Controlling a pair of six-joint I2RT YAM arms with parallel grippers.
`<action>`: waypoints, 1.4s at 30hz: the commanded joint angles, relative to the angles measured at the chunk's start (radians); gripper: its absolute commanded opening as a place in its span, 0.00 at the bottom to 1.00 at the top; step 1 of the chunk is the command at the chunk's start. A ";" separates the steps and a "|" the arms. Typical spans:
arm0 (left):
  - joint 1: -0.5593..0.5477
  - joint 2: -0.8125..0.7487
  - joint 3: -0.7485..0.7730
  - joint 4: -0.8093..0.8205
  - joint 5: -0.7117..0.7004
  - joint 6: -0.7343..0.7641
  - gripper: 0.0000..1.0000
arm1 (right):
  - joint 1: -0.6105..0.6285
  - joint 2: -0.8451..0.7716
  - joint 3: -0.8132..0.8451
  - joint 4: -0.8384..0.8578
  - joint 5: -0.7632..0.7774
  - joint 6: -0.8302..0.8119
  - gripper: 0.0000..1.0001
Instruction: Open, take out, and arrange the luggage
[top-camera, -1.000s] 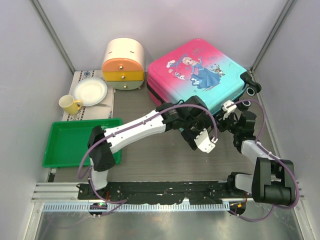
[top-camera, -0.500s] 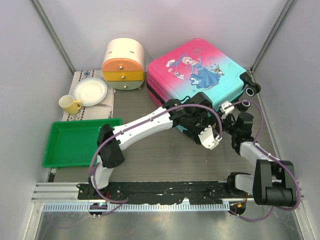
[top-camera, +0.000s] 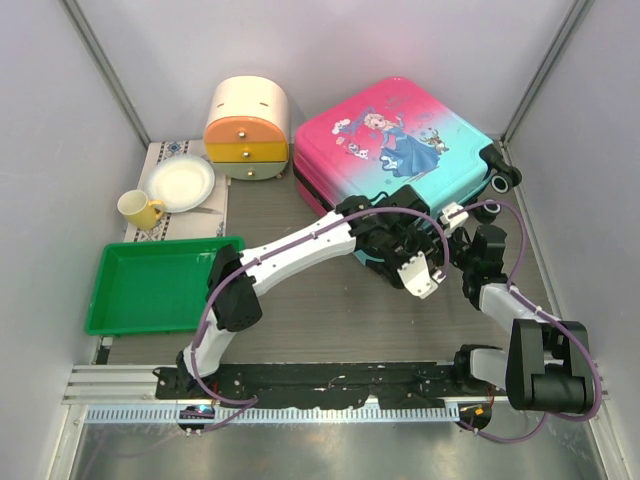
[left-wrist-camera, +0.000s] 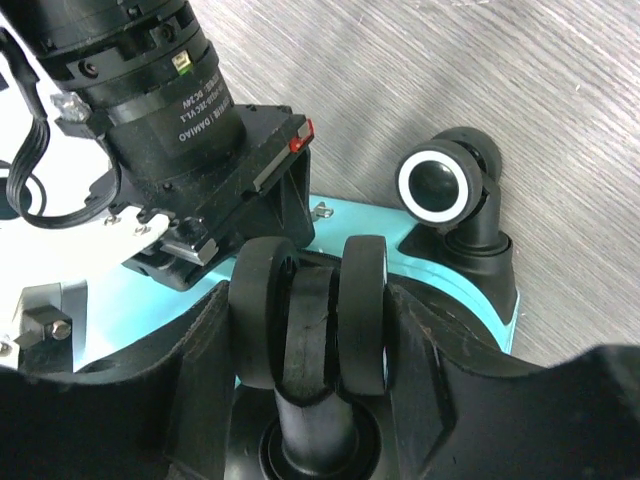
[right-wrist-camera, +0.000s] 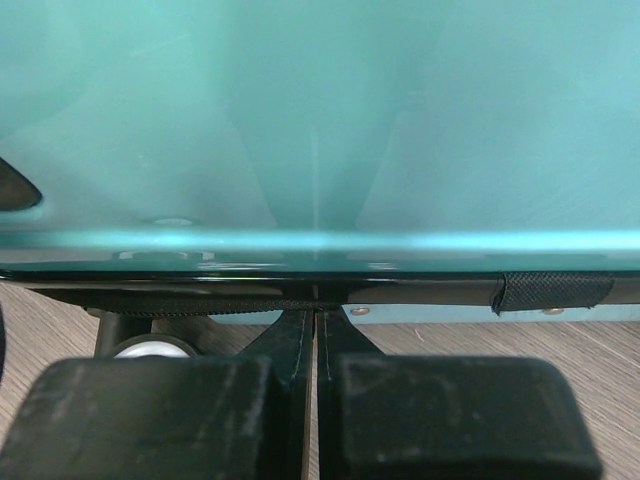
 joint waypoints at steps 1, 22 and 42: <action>0.009 -0.014 0.043 -0.044 -0.029 -0.027 0.44 | 0.025 -0.002 0.016 0.044 -0.007 -0.042 0.02; 0.069 -0.185 -0.173 -0.050 0.011 -0.087 0.00 | -0.102 -0.051 0.016 -0.040 -0.087 -0.102 0.01; 0.141 -0.320 -0.376 -0.117 0.031 -0.067 0.00 | -0.364 0.204 0.189 0.118 -0.013 -0.094 0.01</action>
